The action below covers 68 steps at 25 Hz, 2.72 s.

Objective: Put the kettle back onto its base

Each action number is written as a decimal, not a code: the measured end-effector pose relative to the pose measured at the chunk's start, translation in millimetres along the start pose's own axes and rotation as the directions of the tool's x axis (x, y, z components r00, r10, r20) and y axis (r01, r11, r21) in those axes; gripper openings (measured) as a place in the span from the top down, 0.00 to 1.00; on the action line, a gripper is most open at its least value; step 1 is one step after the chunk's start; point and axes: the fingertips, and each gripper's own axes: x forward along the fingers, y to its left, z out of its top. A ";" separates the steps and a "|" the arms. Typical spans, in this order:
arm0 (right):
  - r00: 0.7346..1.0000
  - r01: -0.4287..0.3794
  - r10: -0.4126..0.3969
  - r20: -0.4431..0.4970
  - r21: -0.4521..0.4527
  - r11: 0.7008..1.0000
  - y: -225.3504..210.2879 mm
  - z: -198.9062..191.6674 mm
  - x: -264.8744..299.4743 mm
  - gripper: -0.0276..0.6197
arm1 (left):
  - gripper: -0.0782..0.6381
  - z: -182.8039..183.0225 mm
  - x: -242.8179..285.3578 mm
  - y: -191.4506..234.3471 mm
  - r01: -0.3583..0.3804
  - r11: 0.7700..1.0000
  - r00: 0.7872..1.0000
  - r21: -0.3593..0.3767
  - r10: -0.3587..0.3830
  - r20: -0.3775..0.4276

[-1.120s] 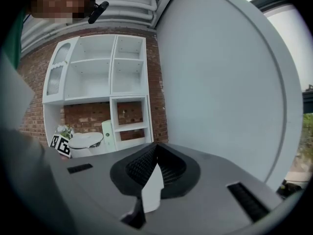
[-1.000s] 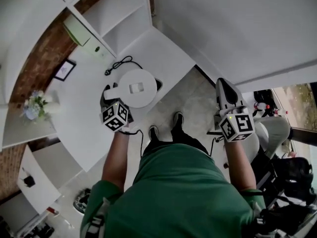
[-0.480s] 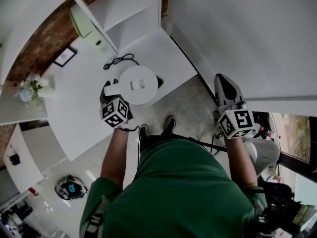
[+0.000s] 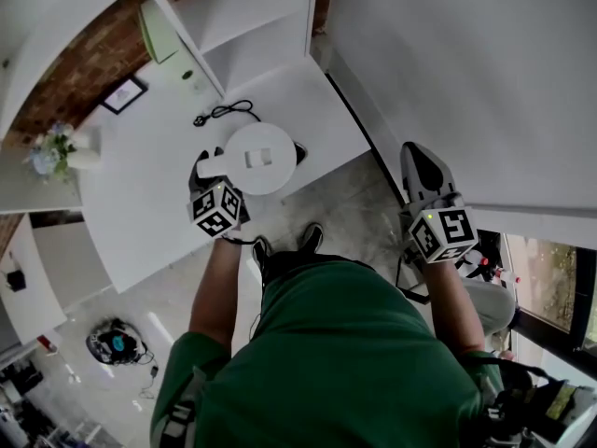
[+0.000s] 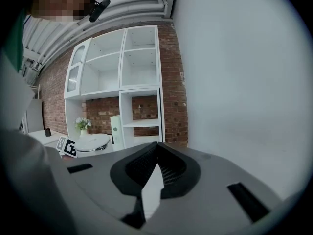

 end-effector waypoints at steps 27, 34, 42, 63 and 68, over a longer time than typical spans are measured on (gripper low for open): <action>0.999 -0.032 0.028 0.047 0.087 0.996 32.3 5.0 31.5 0.92 | 0.60 -39.0 -58.1 8.9 0.065 0.990 0.980 0.126 -0.039 -0.195; 0.996 -0.035 0.023 0.090 0.128 0.991 65.1 15.9 44.0 0.92 | 0.68 31.0 -99.6 9.0 0.221 0.961 0.974 0.166 -0.208 -0.093; 0.989 -0.039 0.027 0.147 0.079 0.996 108.6 40.7 42.1 0.93 | 0.84 104.8 -131.7 26.7 0.217 0.968 0.974 0.123 -0.223 0.033; 0.970 0.041 -0.046 0.238 0.026 0.999 131.4 81.7 0.9 0.93 | 0.84 192.7 -152.6 45.1 0.271 0.962 0.926 0.039 -0.272 0.262; 0.968 0.056 -0.057 0.243 0.010 0.998 134.5 88.2 0.4 0.93 | 0.84 200.4 -150.5 40.8 0.293 0.955 0.915 0.050 -0.295 0.275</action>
